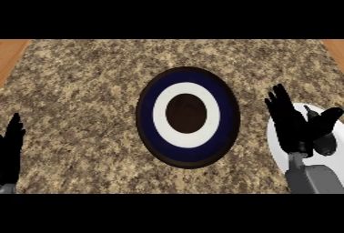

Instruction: Pick the eggplant from the plate and place it in the plate

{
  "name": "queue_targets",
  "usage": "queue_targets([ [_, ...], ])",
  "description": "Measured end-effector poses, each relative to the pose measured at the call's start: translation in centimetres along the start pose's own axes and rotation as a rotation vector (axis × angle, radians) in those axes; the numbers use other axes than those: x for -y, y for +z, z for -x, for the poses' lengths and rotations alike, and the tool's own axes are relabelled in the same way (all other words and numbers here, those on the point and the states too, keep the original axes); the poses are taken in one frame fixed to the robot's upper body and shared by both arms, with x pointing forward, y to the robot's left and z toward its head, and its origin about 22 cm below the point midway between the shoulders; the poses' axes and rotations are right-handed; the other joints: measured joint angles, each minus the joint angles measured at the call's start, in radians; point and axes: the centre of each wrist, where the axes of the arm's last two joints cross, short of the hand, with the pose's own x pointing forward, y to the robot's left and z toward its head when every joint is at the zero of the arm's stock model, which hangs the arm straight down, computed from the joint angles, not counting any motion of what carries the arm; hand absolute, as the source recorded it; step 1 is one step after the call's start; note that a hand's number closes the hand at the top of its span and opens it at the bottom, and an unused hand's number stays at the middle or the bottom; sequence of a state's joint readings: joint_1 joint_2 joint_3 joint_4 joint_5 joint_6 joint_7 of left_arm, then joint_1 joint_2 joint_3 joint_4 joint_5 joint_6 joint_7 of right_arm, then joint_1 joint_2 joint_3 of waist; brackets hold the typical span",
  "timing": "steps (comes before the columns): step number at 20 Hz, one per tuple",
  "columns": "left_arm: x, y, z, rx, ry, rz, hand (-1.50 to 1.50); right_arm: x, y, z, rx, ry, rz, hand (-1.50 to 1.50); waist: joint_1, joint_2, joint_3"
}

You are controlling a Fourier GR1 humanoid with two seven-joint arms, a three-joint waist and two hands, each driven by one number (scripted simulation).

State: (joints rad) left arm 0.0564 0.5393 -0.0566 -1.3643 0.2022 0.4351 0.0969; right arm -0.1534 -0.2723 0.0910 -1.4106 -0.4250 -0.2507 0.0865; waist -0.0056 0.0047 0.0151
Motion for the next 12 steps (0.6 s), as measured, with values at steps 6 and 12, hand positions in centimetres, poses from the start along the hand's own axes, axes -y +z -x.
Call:
queue_targets([
  [6, 2.9, -0.4, -3.5, 0.112, 0.072, 0.161, 0.00, 6.9, -1.9, -4.0, 0.031, 0.011, -0.240, 1.50, -0.006, 0.004, -0.007],
  [12, 5.9, 0.1, -5.7, 0.163, 0.151, 0.323, 0.00, 15.3, -1.6, -6.9, 0.162, 0.228, -0.174, -1.50, -0.008, 0.012, -0.011],
])
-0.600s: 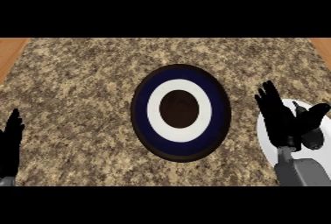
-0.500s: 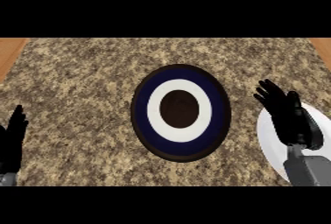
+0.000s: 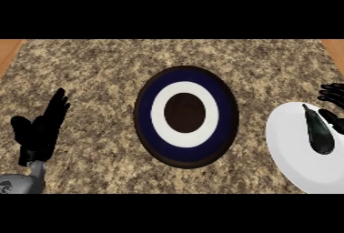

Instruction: Pick the eggplant from the plate and place it in the plate

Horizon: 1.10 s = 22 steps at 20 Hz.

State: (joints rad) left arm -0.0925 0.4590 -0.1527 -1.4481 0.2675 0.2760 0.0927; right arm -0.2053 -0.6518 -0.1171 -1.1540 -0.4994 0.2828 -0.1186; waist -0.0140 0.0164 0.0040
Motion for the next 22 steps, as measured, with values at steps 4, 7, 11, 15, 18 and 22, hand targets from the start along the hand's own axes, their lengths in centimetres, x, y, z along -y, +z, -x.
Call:
queue_targets([
  [4, 1.3, -0.6, -0.3, 0.007, 0.029, 0.065, 0.00, 4.4, 2.8, 2.1, 0.025, 0.005, -0.079, -1.50, 0.013, 0.002, 0.002],
  [7, 2.1, -1.0, -0.7, 0.015, 0.036, 0.090, 0.00, 6.4, 3.9, 2.6, 0.021, 0.081, -0.160, -1.50, 0.026, 0.002, 0.003],
  [11, 2.8, -1.4, -0.7, 0.014, 0.039, 0.114, 0.00, 8.7, 4.4, 1.9, -0.038, 0.216, -0.201, -1.50, 0.039, 0.001, 0.003],
  [15, 3.0, -1.6, -0.4, 0.014, 0.038, 0.124, 0.00, 9.9, 4.2, 1.4, -0.081, 0.344, -0.219, -1.50, 0.045, -0.002, 0.002],
  [18, 3.2, -2.0, -0.6, 0.011, 0.033, 0.125, 0.00, 10.3, 3.3, 0.7, -0.113, 0.410, -0.252, -1.50, 0.046, -0.004, 0.001],
  [22, 3.2, -2.3, -0.6, 0.013, 0.032, 0.129, 0.00, 9.6, 2.1, 0.7, -0.176, 0.490, -0.329, -1.50, 0.047, -0.005, 0.000],
])
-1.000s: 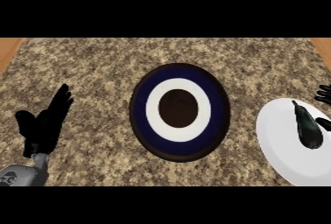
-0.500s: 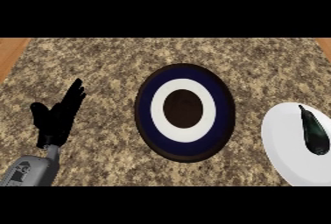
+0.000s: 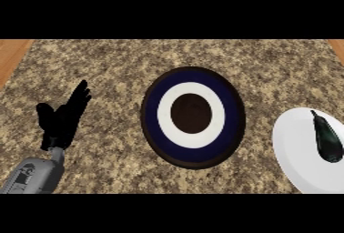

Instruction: Pick the eggplant from the plate and place it in the plate

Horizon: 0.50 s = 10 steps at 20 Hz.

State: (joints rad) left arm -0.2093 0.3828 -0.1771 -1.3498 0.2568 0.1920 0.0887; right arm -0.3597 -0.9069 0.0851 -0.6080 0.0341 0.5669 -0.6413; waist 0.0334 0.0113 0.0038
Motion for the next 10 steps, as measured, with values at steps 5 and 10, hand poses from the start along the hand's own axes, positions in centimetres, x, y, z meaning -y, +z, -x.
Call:
queue_targets([
  [5, 0.1, -0.1, 0.0, -0.006, 0.000, -0.001, 0.00, 0.2, -1.2, -0.5, -0.049, 0.124, -0.078, -1.50, 0.000, -0.001, 0.000],
  [10, -0.4, 0.1, -0.1, -0.015, 0.002, -0.005, 0.00, -0.1, -2.4, -0.7, -0.091, 0.235, -0.148, -1.50, -0.004, -0.003, -0.001],
])
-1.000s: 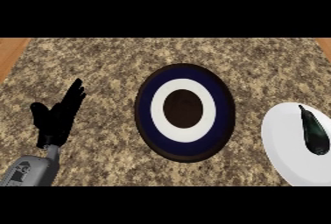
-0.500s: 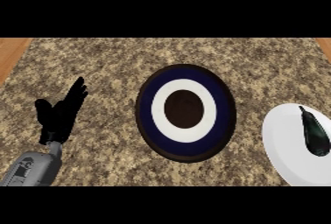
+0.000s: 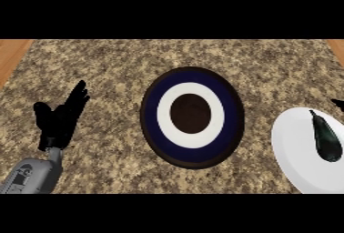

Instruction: Pick the eggplant from the plate and place it in the plate

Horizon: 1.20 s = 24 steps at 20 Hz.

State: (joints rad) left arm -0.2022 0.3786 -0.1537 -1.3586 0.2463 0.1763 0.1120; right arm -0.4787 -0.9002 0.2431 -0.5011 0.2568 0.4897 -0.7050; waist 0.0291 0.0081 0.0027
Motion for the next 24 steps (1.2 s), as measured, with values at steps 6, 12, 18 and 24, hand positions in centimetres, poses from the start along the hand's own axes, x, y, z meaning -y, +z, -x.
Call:
queue_targets([
  [6, 0.1, 0.0, 0.0, 0.002, 0.000, 0.001, 0.00, -0.4, -1.2, 0.0, -0.039, 0.089, -0.085, -1.50, -0.003, -0.001, -0.001],
  [12, -0.1, -0.3, 0.0, 0.002, 0.005, -0.003, 0.00, -0.8, -3.5, -0.9, -0.057, 0.115, -0.141, -1.50, -0.005, -0.001, -0.001],
  [18, 0.0, -0.4, 0.1, -0.002, 0.007, -0.008, 0.00, -1.8, -5.4, -1.2, -0.068, 0.141, -0.167, -1.50, -0.006, -0.001, -0.001],
  [24, -0.2, 0.3, -0.1, 0.002, -0.002, 0.000, 0.00, -2.8, -6.2, -1.0, -0.064, 0.172, -0.187, -1.50, -0.006, -0.005, -0.006],
])
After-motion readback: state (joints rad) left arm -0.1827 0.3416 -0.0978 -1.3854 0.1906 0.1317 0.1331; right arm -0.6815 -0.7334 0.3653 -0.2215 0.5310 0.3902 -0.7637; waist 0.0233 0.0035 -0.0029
